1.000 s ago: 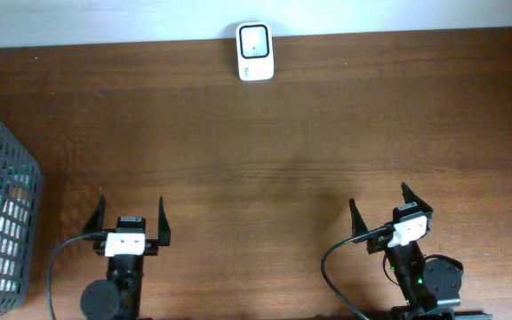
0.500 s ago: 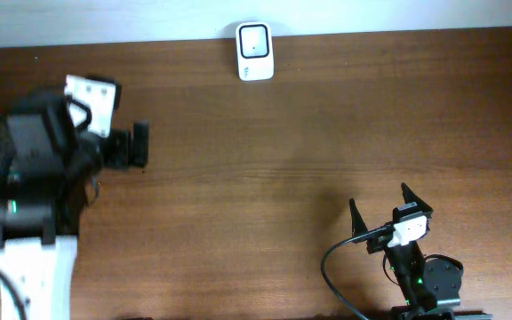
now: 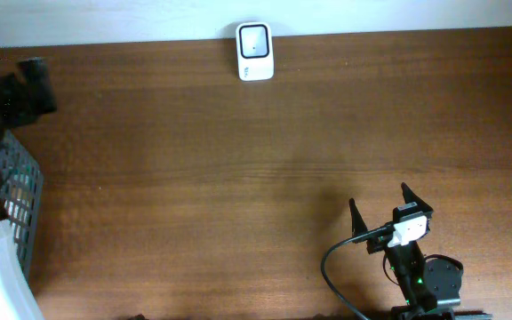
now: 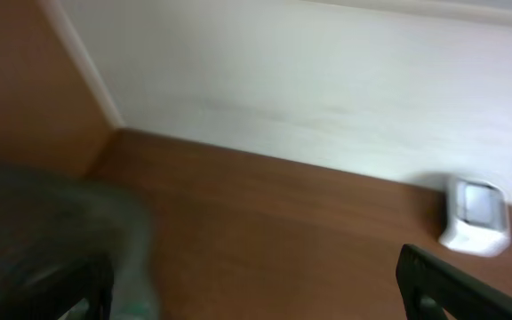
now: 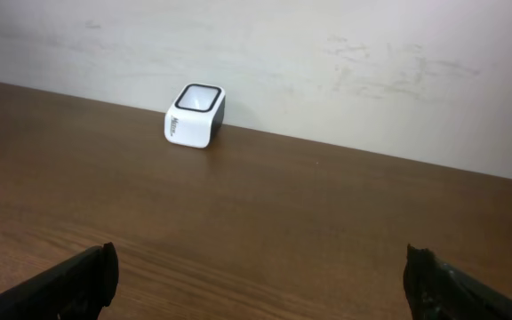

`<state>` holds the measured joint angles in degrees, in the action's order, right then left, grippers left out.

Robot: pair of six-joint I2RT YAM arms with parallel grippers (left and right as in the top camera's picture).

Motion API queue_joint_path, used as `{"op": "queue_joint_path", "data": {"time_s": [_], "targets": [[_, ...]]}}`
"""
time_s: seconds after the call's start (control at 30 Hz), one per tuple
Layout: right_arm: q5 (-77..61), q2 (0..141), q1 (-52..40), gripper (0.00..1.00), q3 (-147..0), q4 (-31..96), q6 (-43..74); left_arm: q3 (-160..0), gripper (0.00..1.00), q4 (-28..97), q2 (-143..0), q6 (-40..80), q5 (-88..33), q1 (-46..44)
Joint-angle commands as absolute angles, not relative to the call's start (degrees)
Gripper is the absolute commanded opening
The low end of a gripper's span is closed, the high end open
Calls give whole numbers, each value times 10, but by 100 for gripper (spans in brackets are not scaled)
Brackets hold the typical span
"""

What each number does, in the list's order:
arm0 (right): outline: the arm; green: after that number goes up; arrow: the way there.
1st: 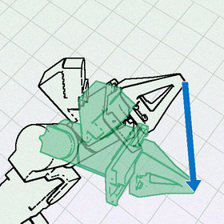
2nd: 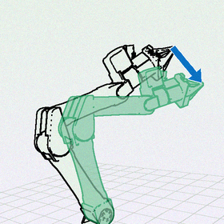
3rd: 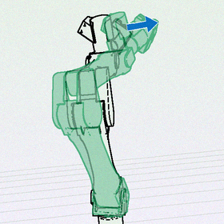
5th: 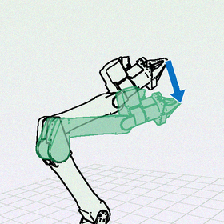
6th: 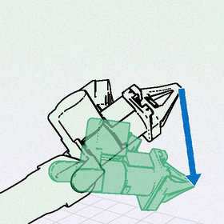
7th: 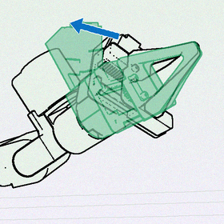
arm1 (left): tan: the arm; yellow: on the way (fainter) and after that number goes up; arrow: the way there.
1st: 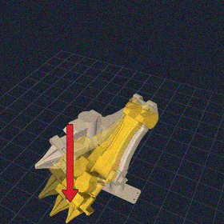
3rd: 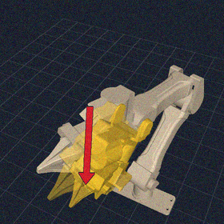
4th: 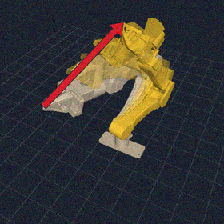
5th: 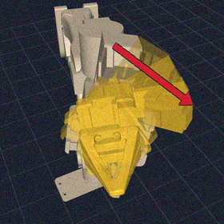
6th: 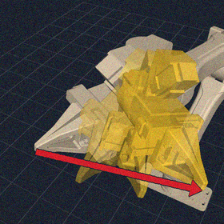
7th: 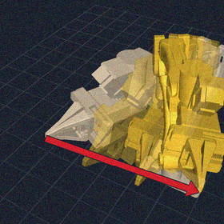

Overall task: Scan the item barcode
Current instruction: 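Reach the left gripper into the grey basket and grasp the mint-green packet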

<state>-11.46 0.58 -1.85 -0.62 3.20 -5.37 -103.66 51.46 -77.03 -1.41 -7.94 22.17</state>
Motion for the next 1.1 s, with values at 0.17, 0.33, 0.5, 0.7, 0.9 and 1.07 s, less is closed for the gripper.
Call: {"op": "queue_joint_path", "data": {"time_s": [0.17,0.33,0.5,0.7,0.9,1.07], "targets": [[-116,2,-15,98,-3,35,-56,-1034,93,544,-828,63,4,424],[-116,2,-15,98,-3,35,-56,-947,95,499,-865,15,-29,495],[-116,2,-15,99,-3,35,-56,-906,88,492,-940,-49,-43,525],[-116,2,-15,98,-3,35,-56,-868,86,466,-1013,-114,-48,540],[-116,2,-15,98,-3,35,-56,-816,84,401,-1072,-170,-47,549],[-116,2,-15,98,-3,35,-56,-814,76,399,-1127,-220,-48,549]]}}
